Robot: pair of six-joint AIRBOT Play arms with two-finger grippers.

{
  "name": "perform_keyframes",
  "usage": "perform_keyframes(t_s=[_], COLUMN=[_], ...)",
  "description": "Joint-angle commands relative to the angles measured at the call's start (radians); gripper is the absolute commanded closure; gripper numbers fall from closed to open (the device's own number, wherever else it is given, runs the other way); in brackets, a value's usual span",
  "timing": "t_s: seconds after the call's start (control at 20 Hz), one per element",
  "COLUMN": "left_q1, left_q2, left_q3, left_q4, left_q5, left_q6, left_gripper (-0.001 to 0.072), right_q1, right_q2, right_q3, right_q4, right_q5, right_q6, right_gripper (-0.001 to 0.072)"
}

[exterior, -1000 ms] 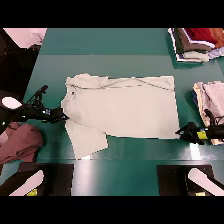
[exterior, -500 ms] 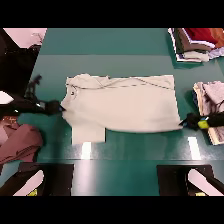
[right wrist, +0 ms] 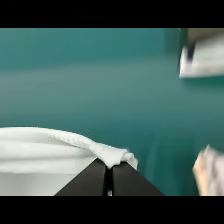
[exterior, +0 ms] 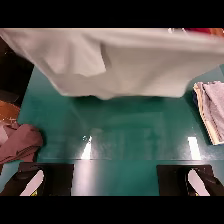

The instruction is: Fold the shirts.

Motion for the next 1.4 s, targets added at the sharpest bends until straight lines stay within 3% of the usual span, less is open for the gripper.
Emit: perform_keyframes(t_s=[0.0, 0.15, 0.3, 0.45, 0.65, 0.85, 1.1, 1.35], left_q1=[0.001, 0.001, 0.001, 0.001, 0.0, 0.0, -0.001, -0.023], left_q2=[0.007, 0.008, 0.007, 0.003, -0.063, -0.251, -0.567, -0.756], left_q3=[0.343, 0.491, 0.515, 0.356, 0.018, -0.213, -0.274, -0.272], left_q4=[0.002, -0.003, 0.003, 0.022, 0.021, 0.022, 0.005, -0.16], left_q5=[0.028, 0.033, 0.011, 0.019, -0.014, -0.039, 0.023, 0.356], left_q6=[-0.018, -0.074, -0.098, -0.098, -0.105, -0.066, 0.006, 0.113], left_gripper=[0.0681, 0.0681, 0.0681, 0.0681, 0.0681, 0.068, 0.068, 0.068], right_q1=[0.004, 0.005, 0.005, 0.005, 0.058, 0.133, 0.158, 0.158], right_q2=[0.03, 0.018, -0.042, -0.138, -0.288, -0.499, -0.76, -0.928], right_q3=[0.293, 0.437, 0.561, 0.581, 0.388, 0.234, 0.171, 0.225], right_q4=[-0.033, -0.09, -0.129, -0.12, -0.131, -0.132, -0.13, -0.128], right_q5=[-0.036, 0.013, 0.158, 0.285, 0.327, 0.301, 0.178, -0.009], right_q6=[0.008, 0.012, 0.039, 0.051, 0.053, 0.052, 0.053, 0.085], right_gripper=[0.0697, 0.0698, 0.0698, 0.0698, 0.0698, 0.0698, 0.0698, 0.0698])
